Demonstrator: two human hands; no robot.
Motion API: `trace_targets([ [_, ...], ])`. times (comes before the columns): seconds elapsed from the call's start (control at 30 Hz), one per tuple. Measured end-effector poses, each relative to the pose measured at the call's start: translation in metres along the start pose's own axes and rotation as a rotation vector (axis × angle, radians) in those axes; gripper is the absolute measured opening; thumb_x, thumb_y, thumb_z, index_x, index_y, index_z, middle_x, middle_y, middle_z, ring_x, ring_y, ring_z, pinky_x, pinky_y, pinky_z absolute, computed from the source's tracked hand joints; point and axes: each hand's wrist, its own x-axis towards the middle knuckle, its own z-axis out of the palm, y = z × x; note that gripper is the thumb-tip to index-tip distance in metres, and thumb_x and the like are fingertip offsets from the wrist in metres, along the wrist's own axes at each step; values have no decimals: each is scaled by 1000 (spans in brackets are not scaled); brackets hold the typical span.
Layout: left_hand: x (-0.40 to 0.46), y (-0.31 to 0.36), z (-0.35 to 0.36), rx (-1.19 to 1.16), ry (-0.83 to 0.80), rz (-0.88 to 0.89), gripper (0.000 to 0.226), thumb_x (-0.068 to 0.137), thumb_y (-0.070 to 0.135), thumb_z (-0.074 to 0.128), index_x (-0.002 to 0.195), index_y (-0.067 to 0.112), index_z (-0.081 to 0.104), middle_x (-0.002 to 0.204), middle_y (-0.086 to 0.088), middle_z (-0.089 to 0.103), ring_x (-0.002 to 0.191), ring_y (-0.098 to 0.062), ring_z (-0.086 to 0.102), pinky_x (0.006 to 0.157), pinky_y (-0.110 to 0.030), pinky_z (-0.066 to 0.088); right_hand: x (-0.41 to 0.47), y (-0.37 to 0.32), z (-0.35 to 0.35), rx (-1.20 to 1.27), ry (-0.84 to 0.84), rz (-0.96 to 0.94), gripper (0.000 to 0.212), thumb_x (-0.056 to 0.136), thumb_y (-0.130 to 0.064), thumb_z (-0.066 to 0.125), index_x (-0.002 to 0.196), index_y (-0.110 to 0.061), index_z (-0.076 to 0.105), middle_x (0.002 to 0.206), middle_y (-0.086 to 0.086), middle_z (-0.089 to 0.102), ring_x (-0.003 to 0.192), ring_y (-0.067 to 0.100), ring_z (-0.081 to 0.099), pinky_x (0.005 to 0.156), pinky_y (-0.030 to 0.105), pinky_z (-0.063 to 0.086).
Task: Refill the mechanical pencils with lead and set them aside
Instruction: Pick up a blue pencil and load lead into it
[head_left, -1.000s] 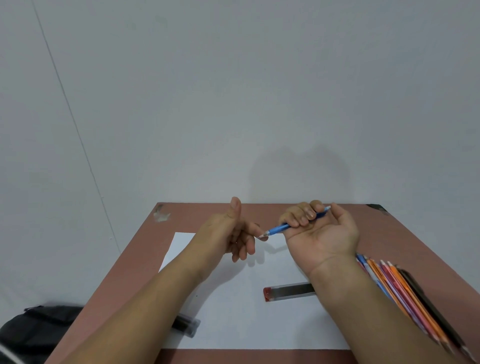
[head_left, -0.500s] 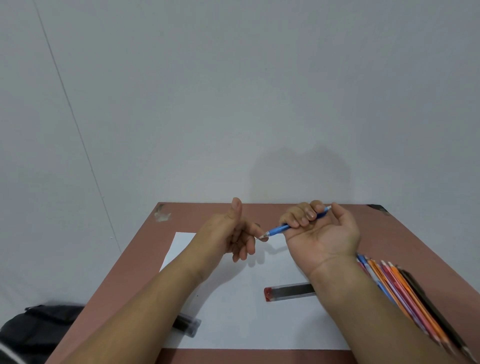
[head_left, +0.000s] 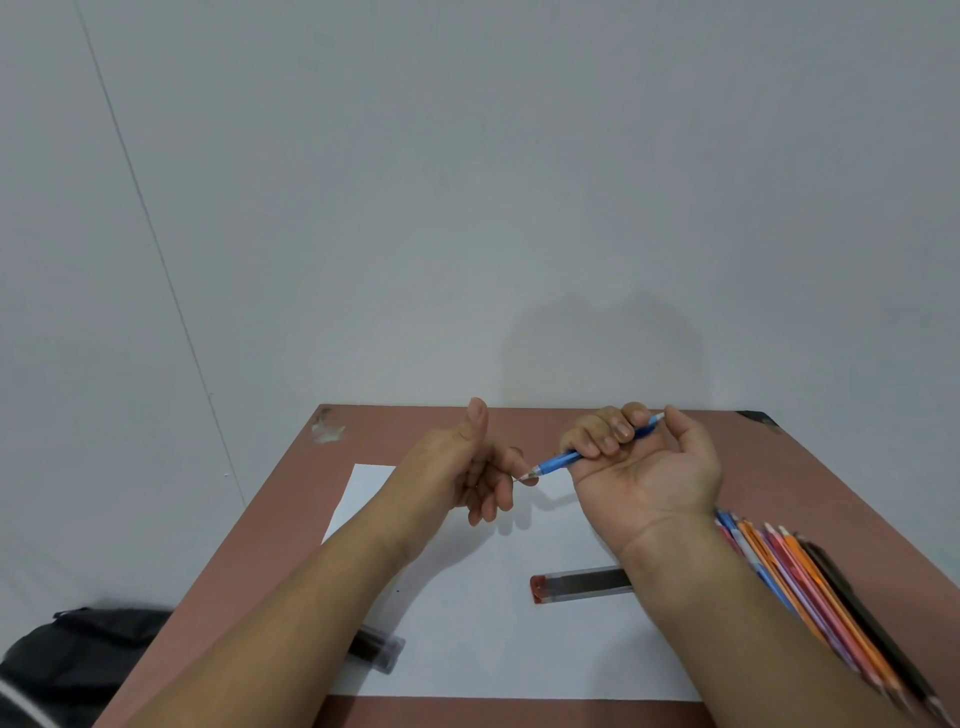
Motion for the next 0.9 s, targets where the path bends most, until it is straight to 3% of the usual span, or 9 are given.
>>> trace_targets([
  [0.23, 0, -1, -1, -8, 0, 1, 89, 85, 75, 28, 89, -1, 75, 71, -15, 64, 58, -22, 53, 56, -30, 45, -1, 0, 2, 1, -10, 4, 22, 82, -26, 42, 63, -15, 45, 65, -1, 34, 53, 15, 29, 52, 28, 29],
  [0.5, -1, 1, 0, -9, -6, 8, 82, 86, 73, 28, 84, 7, 77, 70, -14, 64, 58, -22, 53, 56, -30, 45, -2, 0, 3, 9, 2, 11, 37, 93, -33, 38, 63, -14, 46, 64, 0, 35, 53, 15, 29, 52, 27, 28],
  [0.63, 0, 1, 0, -6, -3, 5, 85, 87, 70, 27, 88, 0, 75, 70, -14, 64, 57, -22, 53, 55, -29, 45, -2, 0, 3, 12, 7, 15, 39, 94, -34, 38, 62, -14, 47, 64, 0, 35, 53, 15, 30, 52, 27, 29],
  [0.9, -1, 1, 0, -9, -3, 5, 83, 87, 70, 28, 86, 2, 75, 70, -15, 63, 58, -22, 53, 56, -29, 45, -2, 0, 3, -10, -11, 2, 25, 85, -27, 39, 64, -15, 45, 64, 0, 34, 53, 15, 29, 51, 28, 29],
])
